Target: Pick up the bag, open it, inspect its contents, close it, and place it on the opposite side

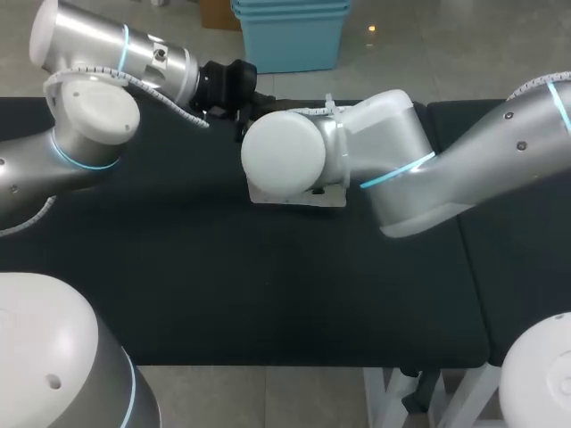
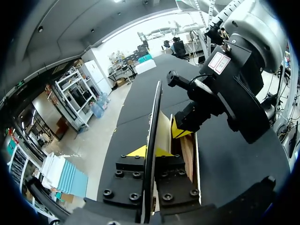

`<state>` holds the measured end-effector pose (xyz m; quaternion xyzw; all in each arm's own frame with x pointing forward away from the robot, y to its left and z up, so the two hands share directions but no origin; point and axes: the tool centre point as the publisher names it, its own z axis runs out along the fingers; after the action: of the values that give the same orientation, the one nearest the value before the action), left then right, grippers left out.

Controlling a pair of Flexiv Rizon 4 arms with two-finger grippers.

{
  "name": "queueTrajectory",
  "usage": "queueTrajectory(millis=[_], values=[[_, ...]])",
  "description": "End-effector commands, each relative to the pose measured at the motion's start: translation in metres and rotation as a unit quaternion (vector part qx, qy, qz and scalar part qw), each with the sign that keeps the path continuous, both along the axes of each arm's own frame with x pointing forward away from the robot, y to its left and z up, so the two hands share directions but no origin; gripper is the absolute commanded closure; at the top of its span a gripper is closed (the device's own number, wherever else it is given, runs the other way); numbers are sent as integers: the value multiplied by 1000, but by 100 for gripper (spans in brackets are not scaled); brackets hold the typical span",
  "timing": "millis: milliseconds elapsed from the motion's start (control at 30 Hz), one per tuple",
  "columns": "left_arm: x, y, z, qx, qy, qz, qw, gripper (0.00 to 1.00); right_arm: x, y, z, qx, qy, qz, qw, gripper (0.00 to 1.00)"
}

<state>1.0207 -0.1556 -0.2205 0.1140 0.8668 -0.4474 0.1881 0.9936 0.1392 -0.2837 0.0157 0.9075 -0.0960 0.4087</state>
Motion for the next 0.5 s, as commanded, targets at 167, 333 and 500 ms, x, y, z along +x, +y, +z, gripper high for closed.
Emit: queueTrajectory(millis=[167, 333, 500], values=[[-3, 1, -1, -10, 1, -15, 1000, 100, 11, 2, -9, 1, 9, -6, 1000, 100], [-4, 1, -1, -13, 3, -19, 1000, 100, 17, 3, -11, 3, 18, -4, 1000, 100], [-3, 1, -2, -17, 4, -19, 1000, 100, 21, 0, -18, 7, 34, -7, 999, 100]])
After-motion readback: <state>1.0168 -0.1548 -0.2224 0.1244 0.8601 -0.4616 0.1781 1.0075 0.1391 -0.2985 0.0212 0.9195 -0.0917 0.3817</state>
